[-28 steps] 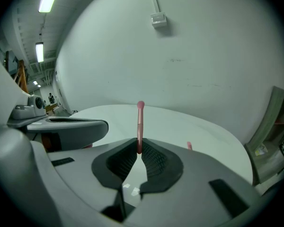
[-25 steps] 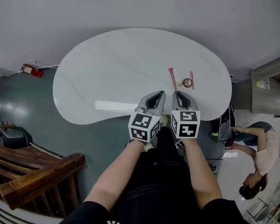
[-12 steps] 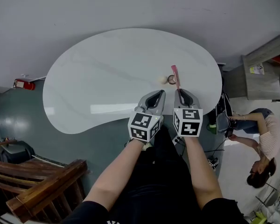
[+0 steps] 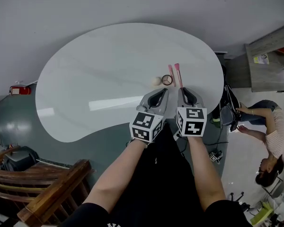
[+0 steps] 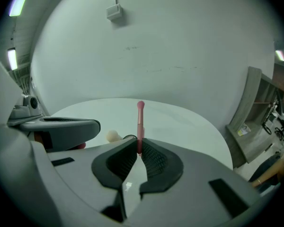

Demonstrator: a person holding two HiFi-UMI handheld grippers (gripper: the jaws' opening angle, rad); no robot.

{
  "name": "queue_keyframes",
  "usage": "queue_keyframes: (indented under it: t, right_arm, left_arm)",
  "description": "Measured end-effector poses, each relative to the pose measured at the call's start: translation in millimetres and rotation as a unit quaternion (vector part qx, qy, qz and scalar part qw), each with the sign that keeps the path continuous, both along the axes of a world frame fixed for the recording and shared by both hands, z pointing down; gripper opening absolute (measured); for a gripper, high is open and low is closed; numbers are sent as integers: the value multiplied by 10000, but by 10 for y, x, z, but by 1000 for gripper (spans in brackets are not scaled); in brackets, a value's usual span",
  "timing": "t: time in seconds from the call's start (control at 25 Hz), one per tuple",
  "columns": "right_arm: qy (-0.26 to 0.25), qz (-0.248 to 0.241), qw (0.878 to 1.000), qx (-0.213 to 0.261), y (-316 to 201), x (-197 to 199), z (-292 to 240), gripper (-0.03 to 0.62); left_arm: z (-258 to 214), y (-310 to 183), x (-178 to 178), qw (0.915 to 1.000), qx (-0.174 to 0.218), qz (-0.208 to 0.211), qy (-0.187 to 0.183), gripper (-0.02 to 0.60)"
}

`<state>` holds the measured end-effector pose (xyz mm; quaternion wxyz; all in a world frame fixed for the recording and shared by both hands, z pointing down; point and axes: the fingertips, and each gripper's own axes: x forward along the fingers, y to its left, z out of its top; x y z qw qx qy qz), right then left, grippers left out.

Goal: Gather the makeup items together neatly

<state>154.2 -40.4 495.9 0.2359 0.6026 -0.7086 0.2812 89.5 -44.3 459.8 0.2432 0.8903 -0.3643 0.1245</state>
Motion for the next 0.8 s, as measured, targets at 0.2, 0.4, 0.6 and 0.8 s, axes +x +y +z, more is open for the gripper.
queue_keyframes:
  t: [0.2,0.4,0.6,0.8]
  right_arm:
    - [-72,-2,9998,-187,-102,51,220,40]
    - [-114,11,9993,-361,-193,83,435,40]
    - [-134,-59,9985,-528,-238,100,624,40]
    - [-164,-134,9977,-637,-282,82,728,40]
  left_arm:
    - [181,-67,90,9998,-194,66,-24,8]
    - [342,-82,149,9993,-324,164,-106,8]
    - [487,-78,193,9987,-440,210,-168,8]
    - [569,-74,210,9983,-488,242,-229,8]
